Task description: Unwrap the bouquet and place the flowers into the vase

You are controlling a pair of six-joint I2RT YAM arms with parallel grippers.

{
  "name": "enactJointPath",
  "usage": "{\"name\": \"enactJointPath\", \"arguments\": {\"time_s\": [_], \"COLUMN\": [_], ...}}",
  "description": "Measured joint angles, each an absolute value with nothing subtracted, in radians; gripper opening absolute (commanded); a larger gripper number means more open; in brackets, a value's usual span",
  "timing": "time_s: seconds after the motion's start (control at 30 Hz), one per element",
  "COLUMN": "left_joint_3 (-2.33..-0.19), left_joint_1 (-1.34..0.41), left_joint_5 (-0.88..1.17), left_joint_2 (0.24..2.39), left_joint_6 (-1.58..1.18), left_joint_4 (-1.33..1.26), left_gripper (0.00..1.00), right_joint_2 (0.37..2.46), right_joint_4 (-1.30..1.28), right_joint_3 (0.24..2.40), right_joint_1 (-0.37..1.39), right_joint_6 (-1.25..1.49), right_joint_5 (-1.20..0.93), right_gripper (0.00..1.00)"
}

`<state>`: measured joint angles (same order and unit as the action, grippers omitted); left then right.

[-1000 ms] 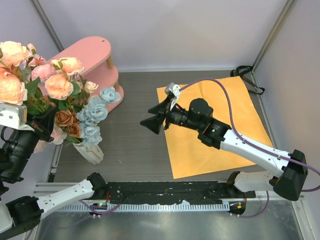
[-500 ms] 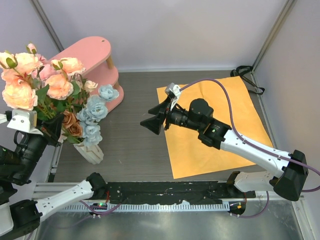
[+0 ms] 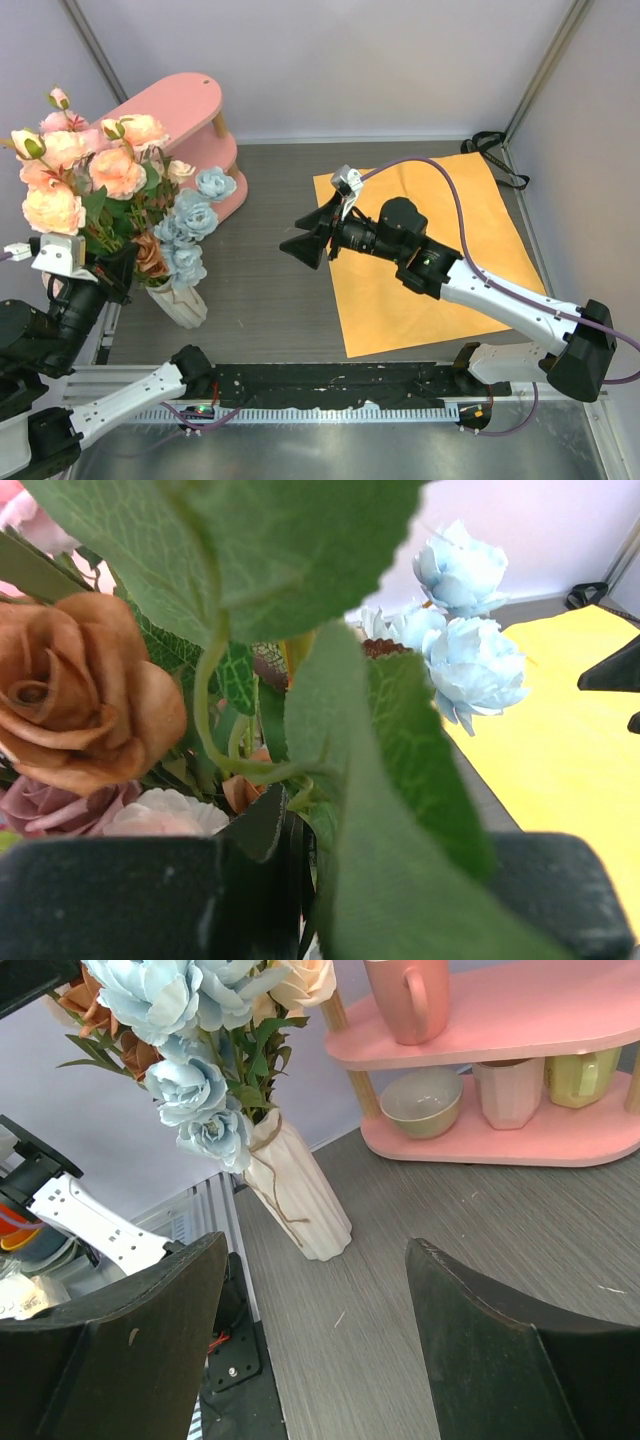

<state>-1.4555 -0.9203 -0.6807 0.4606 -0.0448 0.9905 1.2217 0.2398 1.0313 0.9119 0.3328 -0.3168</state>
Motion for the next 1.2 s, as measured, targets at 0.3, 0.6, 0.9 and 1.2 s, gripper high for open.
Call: {"name": "enactJointPath", "arguments": {"time_s": [0.3, 0.6, 0.9, 1.2], "left_joint_3": [-1.377, -1.357, -1.447, -1.528], "left_joint_1": [-0.920, -0.920, -0.920, -0.920], "left_joint_5": [-0.693, -0.706, -0.679, -0.680], "left_joint_2": [0.418, 0.347, 0.365, 0.377], "left_joint_6": [-0.086, -0.151, -0.232, -0.263], "left_joint_4": [0.987, 0.999, 1.085, 1.089], "left_gripper": [0.01, 0.48, 0.62, 0.48], "right_joint_2": [1.225, 1.229, 1.230, 1.242], "right_joint_4": [0.249, 0.257, 0.258, 0.262], "right_joint_3": [1.021, 1.017, 1.015, 1.015], "right_joint_1": [0.912, 0.912, 0.912, 0.912], "right_joint_6": [0.347, 0.351, 0.362, 0.370], "right_joint_5": [-0.318, -0.321, -0.326, -0.336], "right_gripper": [0.78, 0.78, 0.78, 0.78]}}
